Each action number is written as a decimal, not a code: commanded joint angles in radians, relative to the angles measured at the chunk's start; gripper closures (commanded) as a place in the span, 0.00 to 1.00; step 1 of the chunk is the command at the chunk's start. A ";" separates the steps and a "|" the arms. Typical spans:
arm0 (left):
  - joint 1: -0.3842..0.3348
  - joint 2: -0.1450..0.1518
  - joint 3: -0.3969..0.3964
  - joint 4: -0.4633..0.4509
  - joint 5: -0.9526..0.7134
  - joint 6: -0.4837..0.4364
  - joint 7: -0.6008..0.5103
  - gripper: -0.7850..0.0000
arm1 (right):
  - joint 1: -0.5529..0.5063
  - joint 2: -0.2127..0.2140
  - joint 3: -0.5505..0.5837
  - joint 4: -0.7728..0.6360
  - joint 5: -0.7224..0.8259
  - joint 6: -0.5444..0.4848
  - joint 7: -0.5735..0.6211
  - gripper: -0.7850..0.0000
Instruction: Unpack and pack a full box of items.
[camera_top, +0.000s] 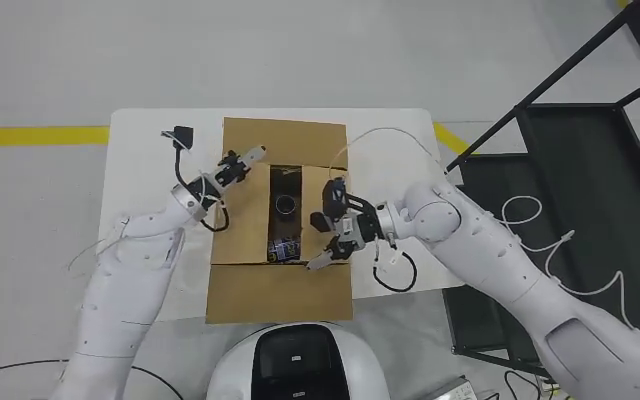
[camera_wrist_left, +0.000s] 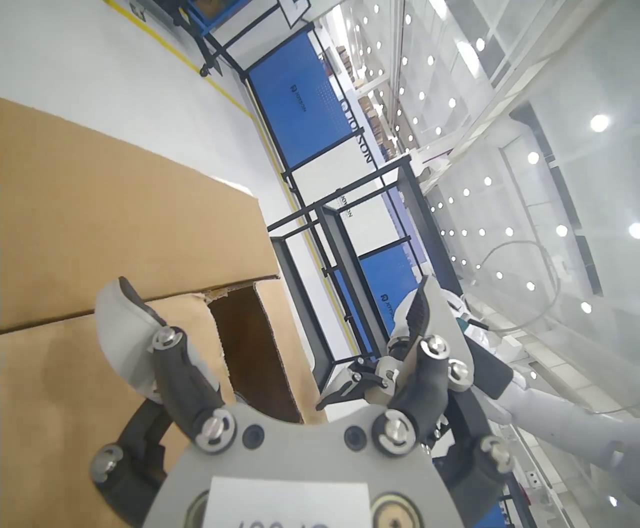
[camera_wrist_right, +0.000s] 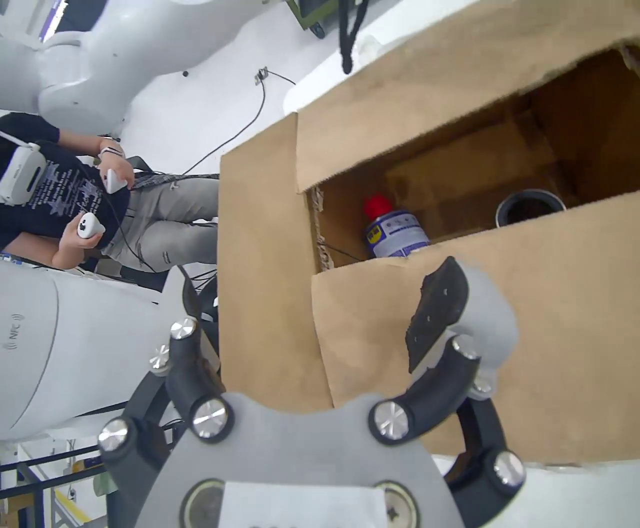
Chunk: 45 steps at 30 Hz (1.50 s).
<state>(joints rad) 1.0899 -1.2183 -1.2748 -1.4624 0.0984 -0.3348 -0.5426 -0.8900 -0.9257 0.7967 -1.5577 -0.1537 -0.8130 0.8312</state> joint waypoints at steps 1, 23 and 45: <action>0.013 0.006 -0.044 -0.011 -0.018 -0.004 0.012 0.00 | -0.029 0.014 0.036 -0.018 0.030 -0.047 -0.007 0.00; 0.096 0.015 -0.046 0.042 0.074 0.021 0.062 0.00 | -0.395 0.139 0.430 -0.136 0.075 -0.196 -0.098 0.00; 0.056 0.008 -0.013 0.005 0.028 0.026 0.058 0.00 | -0.488 0.168 0.503 -0.148 0.051 -0.199 -0.098 0.00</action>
<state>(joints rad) 1.1441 -1.2122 -1.2729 -1.4517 0.1394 -0.3025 -0.4907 -1.3744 -0.7600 1.2979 -1.7030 -0.0971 -1.0123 0.7203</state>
